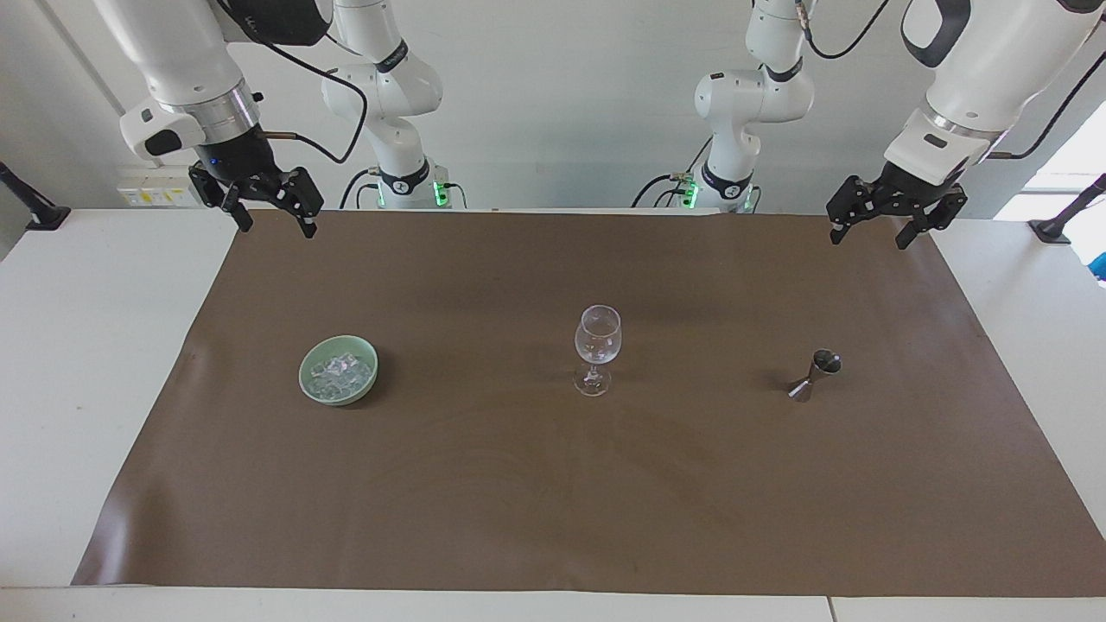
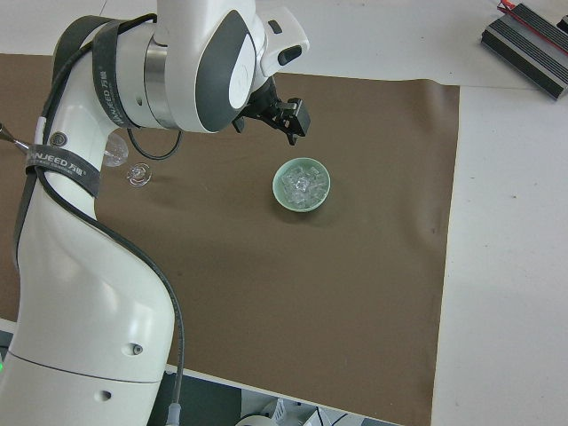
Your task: Pour wine and add ice with both arms
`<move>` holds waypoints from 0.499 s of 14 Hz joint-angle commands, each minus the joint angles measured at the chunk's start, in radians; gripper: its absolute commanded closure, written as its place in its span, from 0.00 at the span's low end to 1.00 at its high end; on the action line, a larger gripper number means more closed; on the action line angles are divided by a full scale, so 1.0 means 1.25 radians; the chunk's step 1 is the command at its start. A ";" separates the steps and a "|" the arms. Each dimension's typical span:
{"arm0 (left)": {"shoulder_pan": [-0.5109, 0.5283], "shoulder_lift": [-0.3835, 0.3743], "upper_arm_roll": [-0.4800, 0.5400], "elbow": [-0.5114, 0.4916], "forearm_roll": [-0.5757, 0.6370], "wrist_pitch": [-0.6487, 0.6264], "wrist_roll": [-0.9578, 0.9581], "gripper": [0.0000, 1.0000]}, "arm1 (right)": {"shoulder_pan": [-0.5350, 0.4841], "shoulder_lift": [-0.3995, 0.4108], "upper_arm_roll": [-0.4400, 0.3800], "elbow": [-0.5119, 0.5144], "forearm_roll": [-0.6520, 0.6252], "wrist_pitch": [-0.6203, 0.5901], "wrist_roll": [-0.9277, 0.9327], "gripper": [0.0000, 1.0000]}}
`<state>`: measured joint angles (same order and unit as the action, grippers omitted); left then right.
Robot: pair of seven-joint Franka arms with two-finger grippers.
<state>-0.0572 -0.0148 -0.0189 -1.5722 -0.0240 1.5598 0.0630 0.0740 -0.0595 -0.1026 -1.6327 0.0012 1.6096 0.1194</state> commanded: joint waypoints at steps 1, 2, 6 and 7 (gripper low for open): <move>-0.001 -0.024 -0.002 -0.026 0.007 -0.003 0.001 0.00 | -0.006 -0.020 0.002 -0.020 0.021 -0.002 -0.017 0.00; 0.000 -0.024 -0.002 -0.027 0.007 -0.001 0.004 0.00 | -0.006 -0.019 0.002 -0.020 0.021 -0.002 -0.017 0.00; -0.001 -0.038 -0.002 -0.027 0.007 -0.008 -0.004 0.00 | -0.006 -0.020 0.002 -0.020 0.021 -0.002 -0.017 0.00; -0.002 -0.042 -0.002 -0.027 0.007 -0.008 -0.004 0.00 | -0.006 -0.020 0.002 -0.020 0.021 -0.002 -0.017 0.00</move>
<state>-0.0573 -0.0288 -0.0213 -1.5765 -0.0240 1.5583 0.0630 0.0740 -0.0595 -0.1026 -1.6327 0.0012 1.6096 0.1194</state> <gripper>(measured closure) 0.000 0.000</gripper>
